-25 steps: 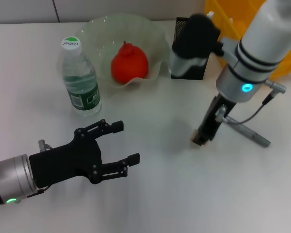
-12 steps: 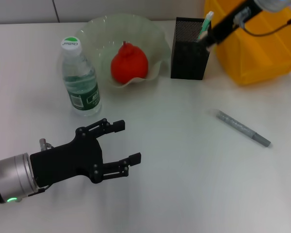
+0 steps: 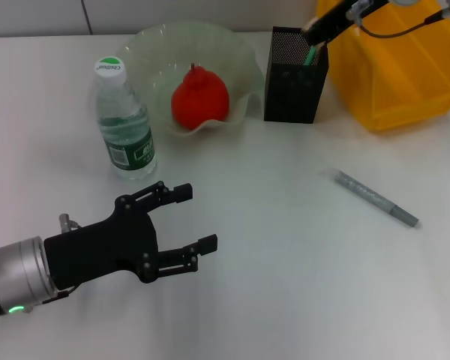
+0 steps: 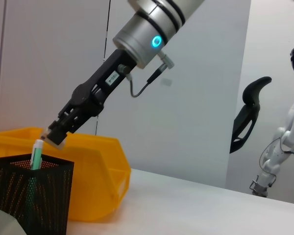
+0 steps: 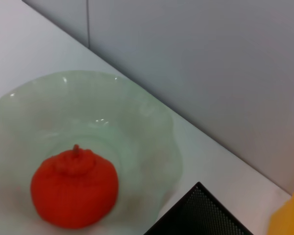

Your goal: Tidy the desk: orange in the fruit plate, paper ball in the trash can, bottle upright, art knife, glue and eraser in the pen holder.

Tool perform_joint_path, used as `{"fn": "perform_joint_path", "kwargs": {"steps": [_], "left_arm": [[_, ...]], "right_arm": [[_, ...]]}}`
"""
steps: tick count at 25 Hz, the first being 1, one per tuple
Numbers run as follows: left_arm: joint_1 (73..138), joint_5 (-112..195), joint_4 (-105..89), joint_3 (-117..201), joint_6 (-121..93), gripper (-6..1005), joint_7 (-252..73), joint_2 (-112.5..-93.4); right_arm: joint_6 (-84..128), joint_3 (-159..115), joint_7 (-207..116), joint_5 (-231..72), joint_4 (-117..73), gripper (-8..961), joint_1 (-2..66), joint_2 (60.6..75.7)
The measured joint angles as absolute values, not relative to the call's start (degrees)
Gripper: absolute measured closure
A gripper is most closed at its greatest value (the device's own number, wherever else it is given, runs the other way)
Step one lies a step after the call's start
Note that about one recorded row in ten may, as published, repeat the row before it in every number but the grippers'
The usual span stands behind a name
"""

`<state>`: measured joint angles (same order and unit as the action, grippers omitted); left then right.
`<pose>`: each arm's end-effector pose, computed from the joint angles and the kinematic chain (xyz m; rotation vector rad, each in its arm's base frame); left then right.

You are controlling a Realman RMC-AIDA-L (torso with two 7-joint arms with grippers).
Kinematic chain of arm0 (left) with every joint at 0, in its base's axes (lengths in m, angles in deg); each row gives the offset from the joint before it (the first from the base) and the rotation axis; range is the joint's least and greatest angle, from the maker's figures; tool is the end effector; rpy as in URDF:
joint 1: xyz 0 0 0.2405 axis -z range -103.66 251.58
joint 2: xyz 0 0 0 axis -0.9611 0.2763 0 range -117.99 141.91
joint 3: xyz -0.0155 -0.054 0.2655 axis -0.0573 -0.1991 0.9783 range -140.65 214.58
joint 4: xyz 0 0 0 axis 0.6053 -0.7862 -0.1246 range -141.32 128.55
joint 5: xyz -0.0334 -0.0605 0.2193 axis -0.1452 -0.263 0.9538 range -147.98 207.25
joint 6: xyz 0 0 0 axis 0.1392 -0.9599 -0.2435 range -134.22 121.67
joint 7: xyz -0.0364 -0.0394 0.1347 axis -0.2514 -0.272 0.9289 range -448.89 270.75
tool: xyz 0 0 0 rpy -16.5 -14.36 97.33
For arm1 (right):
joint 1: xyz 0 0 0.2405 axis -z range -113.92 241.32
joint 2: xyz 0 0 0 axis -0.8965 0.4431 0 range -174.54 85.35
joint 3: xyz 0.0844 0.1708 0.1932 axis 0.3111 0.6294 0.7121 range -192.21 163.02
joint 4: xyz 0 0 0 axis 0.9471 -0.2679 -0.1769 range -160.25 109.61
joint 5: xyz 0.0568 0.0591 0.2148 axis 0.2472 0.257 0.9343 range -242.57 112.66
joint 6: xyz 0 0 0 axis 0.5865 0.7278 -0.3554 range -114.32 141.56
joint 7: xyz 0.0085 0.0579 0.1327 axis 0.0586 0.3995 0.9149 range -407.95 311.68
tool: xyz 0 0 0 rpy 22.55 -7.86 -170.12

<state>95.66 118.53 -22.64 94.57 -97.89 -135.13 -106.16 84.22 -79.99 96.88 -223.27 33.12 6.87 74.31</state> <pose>-0.3121 0.2675 -0.0659 -2.6540 -0.3747 -0.9914 0.1109 0.4912 0.0085 -2.3947 0.7030 -0.2690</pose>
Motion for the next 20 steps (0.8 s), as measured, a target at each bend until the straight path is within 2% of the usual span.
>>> {"fn": "perform_joint_path", "kwargs": {"steps": [4,9,13,17,20], "left_arm": [[95.4,118.5,-22.6,94.5,-98.3,135,-135.1,-106.16],[95.3,118.4,-22.6,94.4,-98.8,136,-135.1,-106.1],[95.2,118.4,-22.6,94.4,-99.0,136,-135.1,-106.08],[95.3,118.5,-22.7,94.4,-99.1,136,-134.9,-106.09],[95.4,118.6,-22.7,94.4,-99.1,135,-134.9,-106.14]], "right_arm": [[82.3,-79.8,96.6,-223.3,28.1,642,4.8,74.05],[82.5,-79.7,96.6,-223.3,29.6,633,5.3,74.28],[86.5,-79.5,97.1,-222.8,35.2,517,6.9,74.42],[104.7,-79.4,99.7,-222.1,45.6,401,7.8,74.43],[112.8,-79.4,100.9,-222.2,47.7,359,7.8,74.42]]}}
